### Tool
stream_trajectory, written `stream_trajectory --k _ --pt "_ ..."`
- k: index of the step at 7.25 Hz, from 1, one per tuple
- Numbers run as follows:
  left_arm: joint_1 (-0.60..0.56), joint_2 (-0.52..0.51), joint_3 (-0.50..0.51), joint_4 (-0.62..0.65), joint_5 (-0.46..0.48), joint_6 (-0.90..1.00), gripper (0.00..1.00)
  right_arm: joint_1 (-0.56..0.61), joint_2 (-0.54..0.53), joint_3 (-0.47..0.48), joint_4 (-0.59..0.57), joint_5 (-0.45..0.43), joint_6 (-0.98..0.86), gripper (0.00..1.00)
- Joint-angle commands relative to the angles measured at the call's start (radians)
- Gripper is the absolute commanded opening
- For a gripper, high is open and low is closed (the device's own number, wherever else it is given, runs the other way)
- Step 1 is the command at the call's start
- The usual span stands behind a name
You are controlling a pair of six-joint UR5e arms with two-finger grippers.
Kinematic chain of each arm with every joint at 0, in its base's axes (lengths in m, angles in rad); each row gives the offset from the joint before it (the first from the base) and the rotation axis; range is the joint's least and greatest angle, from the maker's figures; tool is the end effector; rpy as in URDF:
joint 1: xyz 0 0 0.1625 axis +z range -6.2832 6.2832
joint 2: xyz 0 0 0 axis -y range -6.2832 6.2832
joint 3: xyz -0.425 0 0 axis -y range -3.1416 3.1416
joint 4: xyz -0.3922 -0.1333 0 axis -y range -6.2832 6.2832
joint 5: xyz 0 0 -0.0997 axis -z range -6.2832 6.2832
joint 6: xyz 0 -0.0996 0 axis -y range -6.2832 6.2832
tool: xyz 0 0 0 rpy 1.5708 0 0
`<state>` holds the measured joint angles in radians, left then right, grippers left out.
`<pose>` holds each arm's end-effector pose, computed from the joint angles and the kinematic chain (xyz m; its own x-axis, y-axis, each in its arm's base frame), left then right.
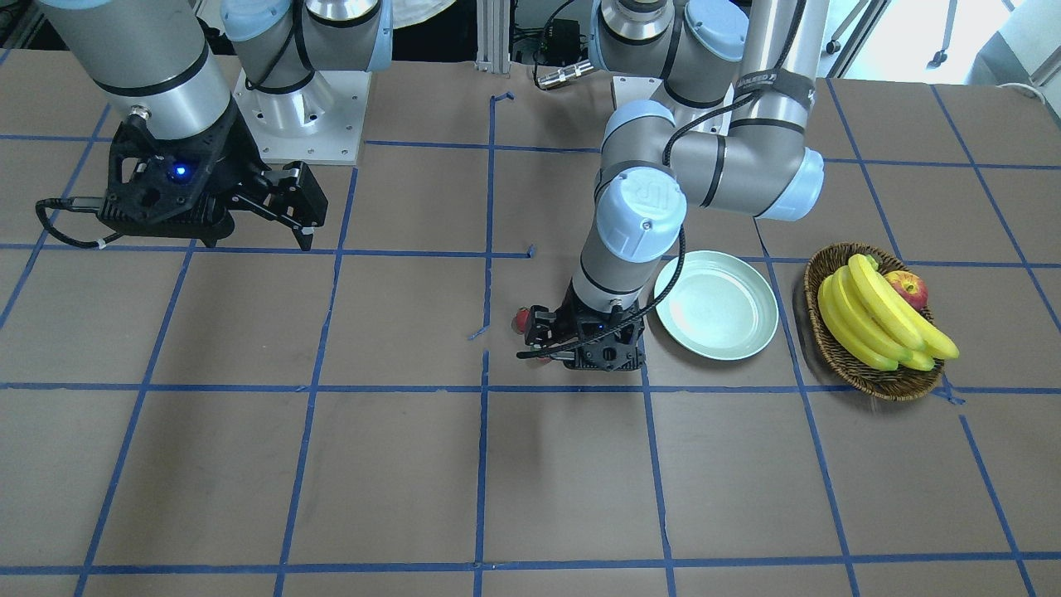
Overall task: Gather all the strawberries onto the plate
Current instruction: 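Move the left gripper to the strawberry cluster and grasp one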
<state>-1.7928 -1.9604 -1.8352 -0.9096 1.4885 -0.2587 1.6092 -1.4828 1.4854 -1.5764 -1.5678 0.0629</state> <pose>-0.2642 -0.5279 0.2185 -0.9960 -0.0368 0.0813 -0.0358 0.9993 0.0141 0.1538 -0.5240 0.4855 -0.9997 0.0245 -0.0032 0.0245 0.9997 -0.0028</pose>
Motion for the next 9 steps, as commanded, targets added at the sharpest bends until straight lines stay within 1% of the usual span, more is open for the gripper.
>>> stream_trajectory --k 1,3,5,6,7,9 --pt "-0.052 -0.076 -0.001 0.046 0.019 -0.048 0.78 0.000 -0.001 -0.005 -0.001 0.000 0.000 1.00" --pt "-0.069 -0.094 -0.004 0.051 0.080 -0.051 0.77 0.000 -0.001 -0.002 -0.001 0.000 0.000 1.00" --pt "-0.069 -0.091 -0.015 0.051 0.095 -0.045 0.63 0.000 -0.001 0.000 -0.002 0.000 0.000 1.00" --pt "-0.069 -0.080 -0.015 0.048 0.093 -0.045 0.59 0.000 -0.001 0.000 -0.001 0.000 0.000 1.00" --pt "-0.080 -0.063 -0.015 0.040 0.091 -0.050 0.59 0.000 -0.001 0.000 -0.001 0.000 0.000 1.00" --pt "-0.091 -0.066 -0.016 0.040 0.096 -0.054 0.48 0.000 -0.001 0.001 -0.001 0.000 0.002 1.00"
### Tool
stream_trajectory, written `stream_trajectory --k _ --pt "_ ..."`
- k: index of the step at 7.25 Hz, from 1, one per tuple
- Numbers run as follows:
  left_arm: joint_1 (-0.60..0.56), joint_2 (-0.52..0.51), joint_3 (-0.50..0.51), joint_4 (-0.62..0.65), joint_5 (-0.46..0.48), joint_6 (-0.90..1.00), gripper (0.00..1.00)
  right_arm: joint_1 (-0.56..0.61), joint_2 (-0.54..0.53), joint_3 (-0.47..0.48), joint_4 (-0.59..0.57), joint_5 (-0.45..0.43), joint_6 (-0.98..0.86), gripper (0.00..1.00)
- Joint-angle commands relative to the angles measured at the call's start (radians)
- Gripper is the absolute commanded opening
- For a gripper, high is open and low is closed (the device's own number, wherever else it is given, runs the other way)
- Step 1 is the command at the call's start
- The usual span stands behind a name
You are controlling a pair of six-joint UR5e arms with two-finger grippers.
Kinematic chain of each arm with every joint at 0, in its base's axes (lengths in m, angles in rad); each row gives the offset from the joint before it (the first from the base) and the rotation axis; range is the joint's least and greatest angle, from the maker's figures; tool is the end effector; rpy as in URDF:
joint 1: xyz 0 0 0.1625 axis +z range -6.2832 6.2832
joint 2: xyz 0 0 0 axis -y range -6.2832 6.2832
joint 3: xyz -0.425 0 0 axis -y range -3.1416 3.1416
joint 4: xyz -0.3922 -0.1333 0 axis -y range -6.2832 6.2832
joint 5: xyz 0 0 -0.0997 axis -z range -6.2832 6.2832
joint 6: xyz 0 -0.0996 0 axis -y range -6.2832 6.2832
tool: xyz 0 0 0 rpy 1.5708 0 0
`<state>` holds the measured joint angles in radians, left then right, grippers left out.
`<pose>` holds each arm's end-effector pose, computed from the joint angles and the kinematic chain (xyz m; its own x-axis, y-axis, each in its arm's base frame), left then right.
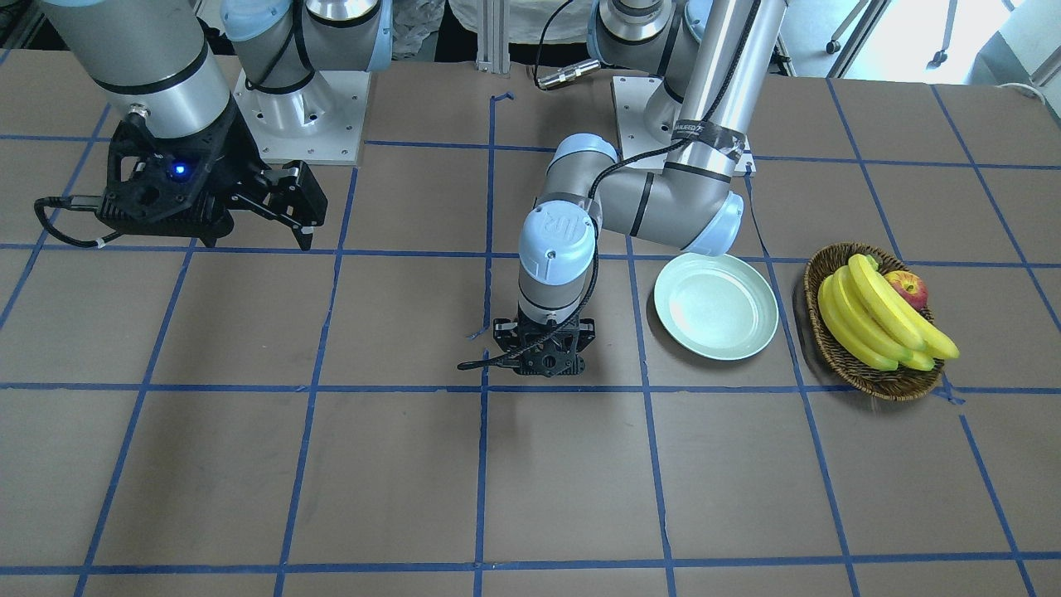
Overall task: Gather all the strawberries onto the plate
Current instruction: 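Lift the strawberry with the left gripper and release it onto the plate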
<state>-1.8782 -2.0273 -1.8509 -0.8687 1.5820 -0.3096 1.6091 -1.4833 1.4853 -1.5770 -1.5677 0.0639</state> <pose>-0.2997 -0.5072 0.1775 -0.9998 -0.0017 -0.0212 -0.0023 0.9996 0.0294 0.1538 -0.5240 0.4859 -0.9997 0.0256 -0.0034 0.0256 0.9997 -0.0040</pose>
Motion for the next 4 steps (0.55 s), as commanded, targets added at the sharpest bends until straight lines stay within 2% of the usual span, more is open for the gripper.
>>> stream_trajectory --k 1,3,4 --pt "-0.005 -0.004 -0.001 -0.001 0.004 -0.018 0.32 0.000 0.000 0.001 0.000 0.000 0.001 1.00" --pt "-0.005 0.011 0.012 -0.001 0.003 -0.014 0.00 0.000 0.000 0.001 0.000 0.000 0.001 1.00" --pt "-0.002 0.024 0.066 -0.019 0.004 -0.008 0.00 0.000 0.000 0.001 -0.001 0.000 0.001 1.00"
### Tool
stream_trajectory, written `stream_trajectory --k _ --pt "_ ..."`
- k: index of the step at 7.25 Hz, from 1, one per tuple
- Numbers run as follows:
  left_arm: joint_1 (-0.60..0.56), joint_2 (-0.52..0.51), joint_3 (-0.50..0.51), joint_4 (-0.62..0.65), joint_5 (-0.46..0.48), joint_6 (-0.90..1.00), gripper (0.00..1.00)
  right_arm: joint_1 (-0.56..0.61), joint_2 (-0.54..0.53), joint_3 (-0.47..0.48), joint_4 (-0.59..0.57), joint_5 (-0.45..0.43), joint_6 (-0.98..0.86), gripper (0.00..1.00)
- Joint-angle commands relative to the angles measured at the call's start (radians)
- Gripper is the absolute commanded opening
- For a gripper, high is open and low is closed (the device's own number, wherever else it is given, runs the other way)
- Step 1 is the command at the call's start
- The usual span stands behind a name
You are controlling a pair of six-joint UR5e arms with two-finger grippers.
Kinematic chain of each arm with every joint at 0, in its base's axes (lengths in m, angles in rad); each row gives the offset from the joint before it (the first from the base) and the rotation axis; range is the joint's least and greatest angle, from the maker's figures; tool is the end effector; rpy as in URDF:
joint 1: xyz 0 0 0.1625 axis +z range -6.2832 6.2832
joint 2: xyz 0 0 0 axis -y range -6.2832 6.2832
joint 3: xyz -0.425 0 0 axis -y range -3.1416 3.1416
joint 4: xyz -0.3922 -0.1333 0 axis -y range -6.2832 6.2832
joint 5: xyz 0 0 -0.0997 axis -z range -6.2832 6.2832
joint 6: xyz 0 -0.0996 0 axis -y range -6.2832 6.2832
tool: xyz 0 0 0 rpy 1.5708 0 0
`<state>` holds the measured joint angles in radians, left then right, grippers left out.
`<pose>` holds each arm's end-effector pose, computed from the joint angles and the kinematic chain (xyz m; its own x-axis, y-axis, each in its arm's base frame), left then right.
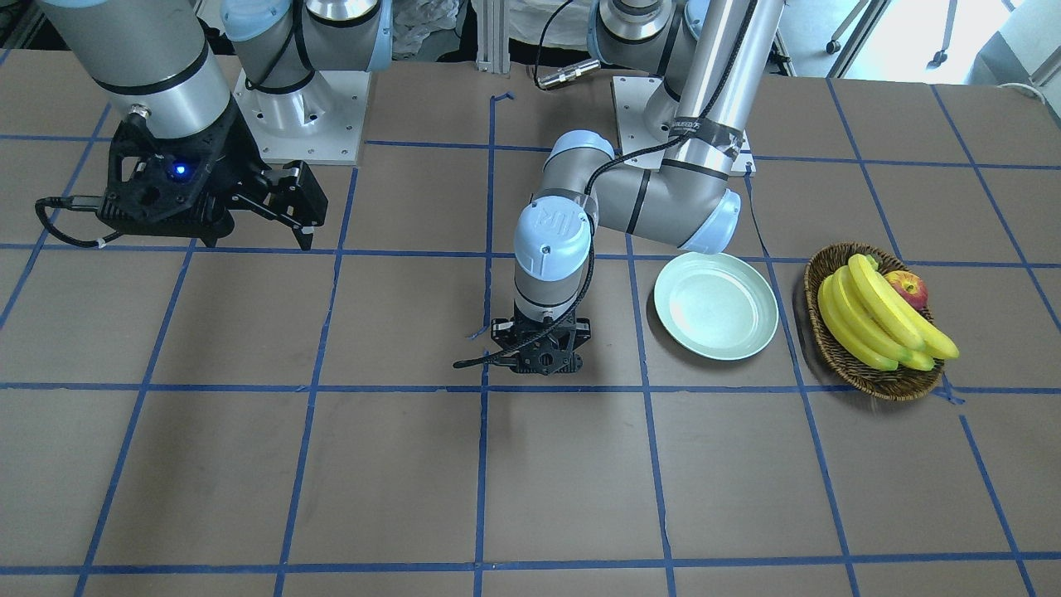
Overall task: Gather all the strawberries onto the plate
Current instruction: 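Lift the strawberry with the left gripper and release it onto the plate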
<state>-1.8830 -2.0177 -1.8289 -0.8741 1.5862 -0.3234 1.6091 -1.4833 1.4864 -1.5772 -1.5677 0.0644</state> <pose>-0.3039 -0.5127 0.1912 -0.9998 -0.0111 -0.0172 -0.0112 0.9999 0.0030 0.1538 -0.5239 0.4854 -0.9997 0.0261 -0.0033 0.0261 0.9997 -0.0031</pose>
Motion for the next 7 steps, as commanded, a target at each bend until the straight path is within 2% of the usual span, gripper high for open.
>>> stream_trajectory --k 1,2,3,5,7 --pt "0.016 0.033 0.122 -0.155 0.000 0.013 0.00 0.000 0.003 0.000 -0.001 0.000 -0.002 1.00" --pt "0.054 0.056 0.175 -0.295 0.041 0.039 0.00 0.000 0.003 0.000 -0.003 0.000 -0.002 1.00" --pt "0.092 0.086 0.155 -0.352 0.082 0.072 0.00 0.000 0.003 0.000 -0.003 0.000 -0.002 1.00" --pt "0.169 0.176 0.012 -0.342 0.133 0.229 0.00 0.000 0.005 0.000 -0.003 0.000 -0.002 1.00" --pt "0.327 0.229 -0.116 -0.319 0.152 0.410 0.00 0.000 0.005 -0.001 -0.003 0.000 -0.002 1.00"
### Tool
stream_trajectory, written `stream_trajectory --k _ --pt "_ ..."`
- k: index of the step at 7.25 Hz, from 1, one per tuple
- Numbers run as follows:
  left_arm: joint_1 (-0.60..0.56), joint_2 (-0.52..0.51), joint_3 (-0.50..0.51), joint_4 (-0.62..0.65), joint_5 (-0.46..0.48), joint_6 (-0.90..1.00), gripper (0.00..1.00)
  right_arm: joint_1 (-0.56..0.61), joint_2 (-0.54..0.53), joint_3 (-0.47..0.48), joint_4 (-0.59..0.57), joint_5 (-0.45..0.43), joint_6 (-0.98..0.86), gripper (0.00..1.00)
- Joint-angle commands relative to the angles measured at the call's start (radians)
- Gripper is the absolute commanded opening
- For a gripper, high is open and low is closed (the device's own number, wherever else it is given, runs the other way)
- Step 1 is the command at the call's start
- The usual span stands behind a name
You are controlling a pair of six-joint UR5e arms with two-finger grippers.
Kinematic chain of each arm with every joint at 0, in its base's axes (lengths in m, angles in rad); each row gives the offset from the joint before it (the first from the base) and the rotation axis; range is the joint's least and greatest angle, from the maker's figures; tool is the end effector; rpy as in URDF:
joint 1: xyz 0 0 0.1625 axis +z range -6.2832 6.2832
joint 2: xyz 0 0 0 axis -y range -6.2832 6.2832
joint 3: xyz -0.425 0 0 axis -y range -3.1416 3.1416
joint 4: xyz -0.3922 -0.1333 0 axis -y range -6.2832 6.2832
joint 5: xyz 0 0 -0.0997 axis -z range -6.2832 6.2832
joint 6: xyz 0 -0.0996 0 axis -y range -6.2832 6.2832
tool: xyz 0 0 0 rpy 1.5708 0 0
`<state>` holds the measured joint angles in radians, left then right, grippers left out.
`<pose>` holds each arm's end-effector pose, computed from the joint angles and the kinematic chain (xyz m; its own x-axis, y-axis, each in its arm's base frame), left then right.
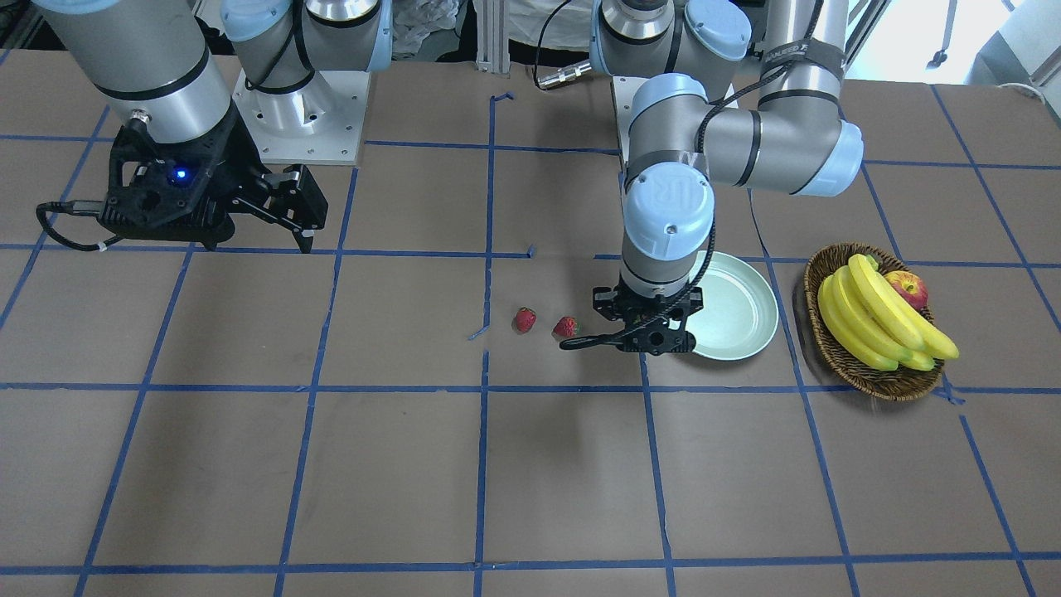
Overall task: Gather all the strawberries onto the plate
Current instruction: 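Lift the strawberry with the left gripper and release it onto the plate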
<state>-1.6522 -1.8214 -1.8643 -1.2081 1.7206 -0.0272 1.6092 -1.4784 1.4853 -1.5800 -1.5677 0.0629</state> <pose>-0.1604 -0.5099 0.2563 -0.9851 0.0805 -0.1516 0.0532 0.9829 0.1764 0.1539 -0.5258 0.4836 -0.9997 0.0245 -0.0032 0.0245 0.9997 -0.0021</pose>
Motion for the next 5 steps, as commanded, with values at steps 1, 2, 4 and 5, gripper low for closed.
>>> stream_trajectory --k 1,2,4,5 --pt "0.158 0.034 -0.158 0.107 0.020 0.175 0.00 0.000 0.000 0.001 0.000 0.000 0.002 1.00" --pt "0.184 0.030 -0.241 0.239 0.019 0.222 0.00 0.000 -0.002 0.001 0.000 0.000 0.000 1.00" --pt "0.184 0.031 -0.256 0.295 0.008 0.234 1.00 0.000 -0.002 0.001 0.000 0.000 0.002 1.00" --pt "0.169 0.034 -0.240 0.297 0.010 0.219 1.00 0.000 -0.002 0.001 0.000 0.000 0.002 1.00"
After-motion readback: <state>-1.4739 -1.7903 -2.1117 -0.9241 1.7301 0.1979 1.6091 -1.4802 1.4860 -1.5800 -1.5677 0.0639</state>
